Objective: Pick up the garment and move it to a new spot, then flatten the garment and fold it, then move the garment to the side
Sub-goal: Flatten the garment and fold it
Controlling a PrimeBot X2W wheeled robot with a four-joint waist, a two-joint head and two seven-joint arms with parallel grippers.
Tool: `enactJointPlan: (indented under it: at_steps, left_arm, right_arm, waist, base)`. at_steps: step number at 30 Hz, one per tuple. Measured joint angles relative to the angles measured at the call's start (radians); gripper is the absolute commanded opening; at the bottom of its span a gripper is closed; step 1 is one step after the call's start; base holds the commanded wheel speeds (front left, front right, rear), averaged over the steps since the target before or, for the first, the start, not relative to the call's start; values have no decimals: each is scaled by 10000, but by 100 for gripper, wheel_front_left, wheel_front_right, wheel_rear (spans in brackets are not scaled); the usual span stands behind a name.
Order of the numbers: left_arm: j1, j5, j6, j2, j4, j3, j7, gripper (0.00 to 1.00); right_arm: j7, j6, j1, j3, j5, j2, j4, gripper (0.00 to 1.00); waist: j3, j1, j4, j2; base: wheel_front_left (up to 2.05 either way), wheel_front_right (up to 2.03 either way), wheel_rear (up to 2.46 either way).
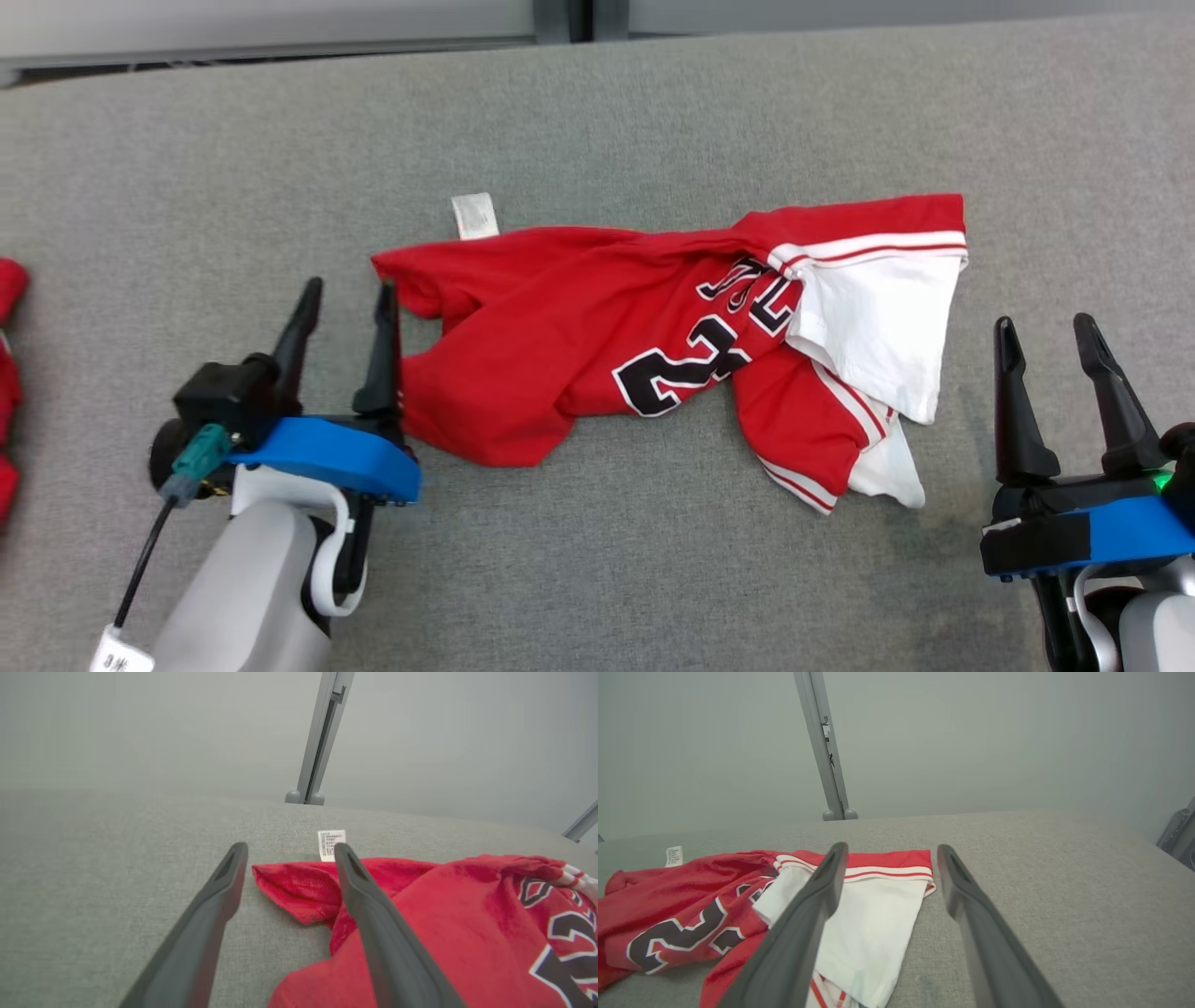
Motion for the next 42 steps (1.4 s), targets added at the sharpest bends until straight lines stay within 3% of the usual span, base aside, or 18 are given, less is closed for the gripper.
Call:
enactJointPlan:
  at_steps: [8,16,37,42]
  left_arm:
    - [1071,1030,443,368,-1553,1026,-113,100]
    - [2492,1409,688,589,-2374,1032,-107,100]
    - [2648,1250,773,621,-2581,884,46,100]
    - [2098,1093,263,665,-2393,451,798,100]
  right_arm:
    - [313,0,308,100,-169,-84,-226,100]
    - [631,0,803,199,-249,-117,-451,100]
    - [736,0,852,211,-159,-169,-502,100]
    - [754,0,832,209,-155,-167,-541,100]
  waist:
    - [-776,-1,258,-2]
    - [-1335,-2,365,-3]
    - [-1307,0,371,-3]
    - [-1028,0,333,-3]
  base:
    - [0,0,0]
    - [0,0,0]
    - [0,0,0]
    - [0,0,0]
